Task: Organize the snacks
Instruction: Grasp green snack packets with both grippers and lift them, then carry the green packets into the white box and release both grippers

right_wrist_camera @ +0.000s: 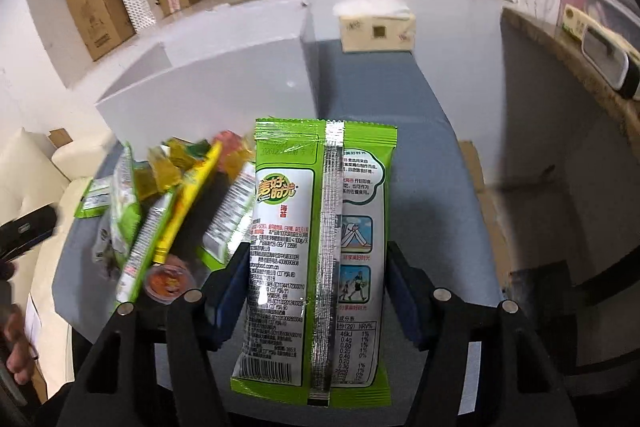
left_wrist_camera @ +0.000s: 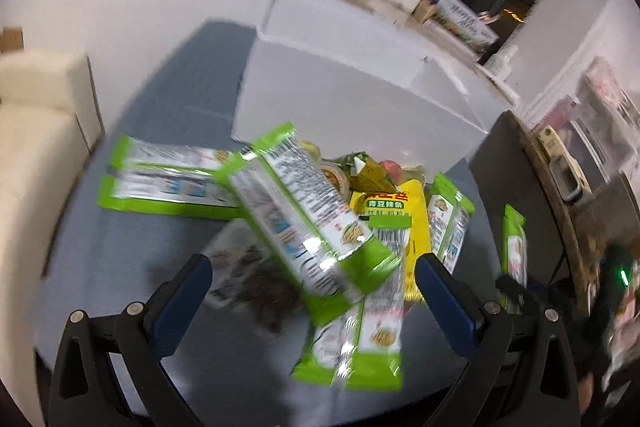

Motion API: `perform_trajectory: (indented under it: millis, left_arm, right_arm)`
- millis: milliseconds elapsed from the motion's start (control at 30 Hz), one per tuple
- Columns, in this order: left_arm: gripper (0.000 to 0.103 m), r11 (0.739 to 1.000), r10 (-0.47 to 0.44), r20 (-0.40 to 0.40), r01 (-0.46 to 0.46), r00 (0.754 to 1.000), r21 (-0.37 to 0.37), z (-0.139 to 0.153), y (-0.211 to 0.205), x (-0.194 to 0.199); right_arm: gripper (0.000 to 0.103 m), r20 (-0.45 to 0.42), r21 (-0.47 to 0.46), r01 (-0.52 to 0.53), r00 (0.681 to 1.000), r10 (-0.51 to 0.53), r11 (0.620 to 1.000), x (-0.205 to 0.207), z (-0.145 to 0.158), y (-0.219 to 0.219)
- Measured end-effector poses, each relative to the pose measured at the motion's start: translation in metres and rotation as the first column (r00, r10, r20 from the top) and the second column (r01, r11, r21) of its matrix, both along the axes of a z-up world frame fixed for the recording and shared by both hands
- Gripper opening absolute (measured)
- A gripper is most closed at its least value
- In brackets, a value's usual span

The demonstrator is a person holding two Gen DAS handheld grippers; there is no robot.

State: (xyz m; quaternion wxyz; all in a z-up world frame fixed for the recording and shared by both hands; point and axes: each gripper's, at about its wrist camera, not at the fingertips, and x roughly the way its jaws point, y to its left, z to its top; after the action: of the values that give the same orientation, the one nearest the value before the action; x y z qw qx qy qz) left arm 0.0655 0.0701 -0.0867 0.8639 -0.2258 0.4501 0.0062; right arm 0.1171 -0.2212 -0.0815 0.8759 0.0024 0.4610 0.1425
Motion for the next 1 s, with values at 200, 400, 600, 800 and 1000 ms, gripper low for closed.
perform_trajectory:
  millis: [200,400,600,800,1000]
  left_arm:
    - [0.103,0.991,0.090,-0.136,-0.103,0.987,-0.092,-0.032,0.005,0.051]
    - [0.079,0.983,0.117,-0.197,-0.141,0.973,-0.116,-0.051,0.010,0.067]
    - [0.077,0.990,0.102,-0.125,-0.113,0.987,-0.084,-0.035,0.005,0.050]
    - [0.077,0.991,0.020,0.075,-0.030,0.997,0.127,0.019,-0.010,0.029]
    - [0.077,0.979,-0.056,0.208,0.013,0.976,0.206,0.093,0.001,0.075]
  right_arm:
    - [0.068,0.017,0.021,-0.030,0.999,0.030,0.999,-0.006,0.008,-0.004]
    - [0.068,0.019,0.027,-0.029,0.999,0.029,0.999,-0.007,0.007,0.005]
    - [0.068,0.032,0.036,-0.028,0.999,0.027,0.999,-0.012,0.012,0.003]
    - [0.069,0.089,0.056,-0.049,0.995,0.044,0.997,-0.008,0.032,0.009]
    - [0.069,0.211,0.074,-0.106,0.974,0.089,0.992,0.050,0.080,0.037]
